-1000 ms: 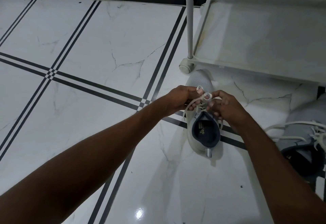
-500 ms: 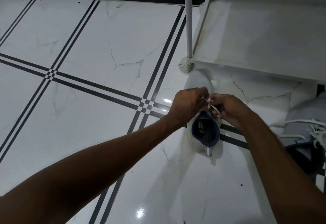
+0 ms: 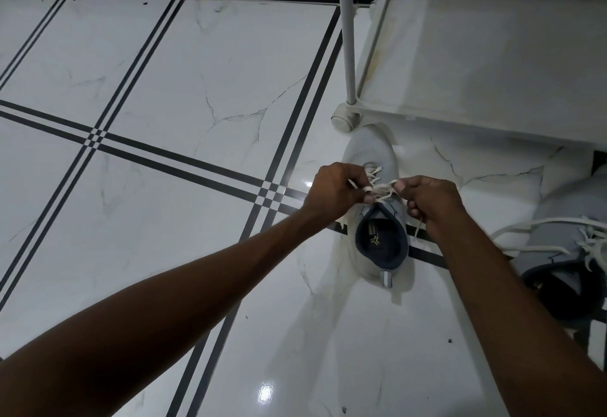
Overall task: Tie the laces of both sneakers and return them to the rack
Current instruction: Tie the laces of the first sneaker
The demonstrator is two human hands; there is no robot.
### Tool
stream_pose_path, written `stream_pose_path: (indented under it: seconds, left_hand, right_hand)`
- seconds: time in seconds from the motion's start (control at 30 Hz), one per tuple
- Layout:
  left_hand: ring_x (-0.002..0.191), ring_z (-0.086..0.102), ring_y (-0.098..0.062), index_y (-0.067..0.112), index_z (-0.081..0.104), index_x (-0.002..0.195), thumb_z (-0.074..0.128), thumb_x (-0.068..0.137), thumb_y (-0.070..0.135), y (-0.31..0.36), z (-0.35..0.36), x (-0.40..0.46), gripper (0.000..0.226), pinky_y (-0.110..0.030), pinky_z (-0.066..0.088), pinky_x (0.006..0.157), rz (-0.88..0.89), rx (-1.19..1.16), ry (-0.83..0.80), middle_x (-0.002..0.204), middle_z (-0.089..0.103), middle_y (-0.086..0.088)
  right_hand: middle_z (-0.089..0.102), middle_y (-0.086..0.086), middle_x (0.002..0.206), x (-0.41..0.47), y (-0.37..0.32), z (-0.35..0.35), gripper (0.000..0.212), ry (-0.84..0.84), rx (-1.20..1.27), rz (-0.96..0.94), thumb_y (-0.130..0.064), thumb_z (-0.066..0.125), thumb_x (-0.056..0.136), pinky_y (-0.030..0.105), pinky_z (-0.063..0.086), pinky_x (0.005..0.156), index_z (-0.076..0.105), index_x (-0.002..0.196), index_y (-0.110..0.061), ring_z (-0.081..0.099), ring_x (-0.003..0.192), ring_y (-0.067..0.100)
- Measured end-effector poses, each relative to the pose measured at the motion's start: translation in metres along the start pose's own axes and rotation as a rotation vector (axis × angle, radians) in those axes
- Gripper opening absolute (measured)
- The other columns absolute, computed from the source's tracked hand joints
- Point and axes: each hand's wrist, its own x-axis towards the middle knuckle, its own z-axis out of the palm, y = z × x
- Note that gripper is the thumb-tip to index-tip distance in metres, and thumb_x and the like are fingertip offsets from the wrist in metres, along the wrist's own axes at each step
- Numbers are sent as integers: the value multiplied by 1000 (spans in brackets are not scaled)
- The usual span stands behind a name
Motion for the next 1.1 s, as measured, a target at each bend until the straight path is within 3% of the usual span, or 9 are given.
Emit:
stream_pose_path:
  seconds: [0.13, 0.2, 0.27, 0.37, 0.5, 0.67, 0.8, 0.93, 1.1]
  left_hand:
    - [48, 59, 4, 8, 70, 69, 85, 71, 12, -23, -18, -9, 15, -7, 41, 50, -83, 60, -77, 66, 70, -2]
    - [53, 62, -3, 5, 74, 73, 85, 72, 13, -35, -28, -12, 14, -12, 48, 51, -124, 112, -130, 69, 73, -6]
    - [58, 64, -10, 7, 77, 79, 83, 75, 17, -41, -31, -13, 13, -13, 48, 53, -119, 166, -139, 72, 74, -6]
    - [69, 68, -13, 13, 74, 82, 82, 76, 23, -34, -30, -10, 15, -20, 51, 63, -71, 191, -137, 79, 75, 0]
    - [73, 66, -11, 17, 75, 90, 85, 69, 33, -26, -20, -11, 28, -29, 53, 69, -16, 294, -172, 84, 75, 2]
    - [72, 68, -18, 21, 77, 89, 80, 73, 44, -21, -8, -11, 29, -27, 48, 58, 8, 442, -131, 78, 75, -1]
    - [72, 66, -23, 16, 75, 92, 71, 84, 30, -22, -8, -15, 16, -23, 32, 50, 98, 517, -130, 82, 75, -4]
    - [63, 63, -27, 13, 71, 82, 63, 83, 13, -26, -5, -20, 8, -37, 51, 59, 153, 503, -144, 71, 73, -6]
    - [63, 63, -24, 12, 73, 82, 59, 85, 6, -38, -5, -20, 15, -29, 45, 57, 213, 547, -154, 74, 73, -6]
  right_hand:
    - [61, 7, 63, 13, 5, -14, 15, 250, -130, 53, -10, 73, 81, 31, 45, 50, 68, 66, -9, 51, 52, 20]
    - [68, 12, 74, 19, 7, -20, 12, 289, -287, 33, -12, 70, 81, 38, 56, 66, 71, 74, -4, 62, 65, 27]
    - [71, 15, 80, 19, 8, -16, 8, 240, -278, 1, -10, 68, 83, 42, 60, 78, 69, 76, -5, 67, 70, 29]
    - [74, 13, 78, 13, 8, -7, 18, 197, -341, -73, -16, 68, 83, 47, 60, 81, 69, 66, -16, 72, 73, 33]
    - [74, 14, 93, 13, -1, -3, 26, 229, -443, -129, -22, 55, 87, 38, 52, 80, 76, 87, -5, 68, 91, 34]
    - [73, 14, 70, 10, 3, 3, 48, 170, -372, 50, -49, 70, 72, 40, 60, 74, 70, 78, -1, 70, 62, 28]
    - [70, 14, 70, 17, 1, 5, 40, 201, -356, 55, -41, 74, 79, 38, 59, 70, 73, 79, -1, 65, 59, 26]
    - [70, 10, 80, 14, -4, 3, 20, 122, 174, 124, -17, 58, 96, 24, 55, 51, 67, 81, -9, 65, 63, 18]
    - [61, 13, 82, 0, -18, 5, 24, -95, 800, 290, -9, 35, 105, 46, 62, 75, 48, 85, -5, 66, 81, 28]
